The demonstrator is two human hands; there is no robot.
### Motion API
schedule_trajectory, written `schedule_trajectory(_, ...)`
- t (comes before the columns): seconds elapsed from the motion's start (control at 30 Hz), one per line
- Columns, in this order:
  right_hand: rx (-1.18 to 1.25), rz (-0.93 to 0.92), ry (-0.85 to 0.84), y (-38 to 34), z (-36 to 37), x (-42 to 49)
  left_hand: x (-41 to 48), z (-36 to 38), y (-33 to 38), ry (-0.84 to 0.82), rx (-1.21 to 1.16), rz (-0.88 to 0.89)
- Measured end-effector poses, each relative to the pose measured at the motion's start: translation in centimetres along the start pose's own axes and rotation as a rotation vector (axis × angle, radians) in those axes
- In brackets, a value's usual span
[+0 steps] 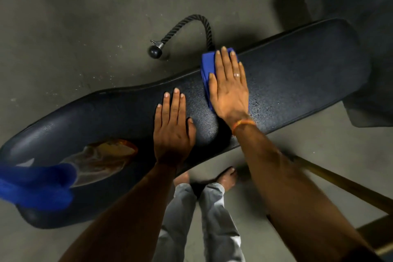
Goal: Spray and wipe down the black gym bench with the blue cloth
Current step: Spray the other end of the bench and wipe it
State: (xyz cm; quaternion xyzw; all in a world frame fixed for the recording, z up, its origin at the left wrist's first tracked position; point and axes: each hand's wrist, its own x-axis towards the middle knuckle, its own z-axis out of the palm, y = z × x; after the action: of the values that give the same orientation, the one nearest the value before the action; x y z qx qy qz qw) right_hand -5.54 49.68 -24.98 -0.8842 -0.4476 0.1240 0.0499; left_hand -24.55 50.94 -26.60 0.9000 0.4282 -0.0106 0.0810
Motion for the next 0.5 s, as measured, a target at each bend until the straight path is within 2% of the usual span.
schedule_trajectory(0.17, -0.051, -0.040, -0.082, 1.7, 0.4, -10.7, 0.0, -0.3, 0.0, -0.009, -0.016, -0.004)
schedule_trajectory(0.4, -0.027, 0.042, 0.034, 0.7, 0.1, 1.2, -0.2, 0.1, -0.1, 0.093, -0.040, 0.021)
schedule_trajectory(0.5, -0.005, 0.004, 0.040, 1.2, 0.0, 2.6, -0.3, 0.2, -0.2, 0.123, -0.034, 0.035)
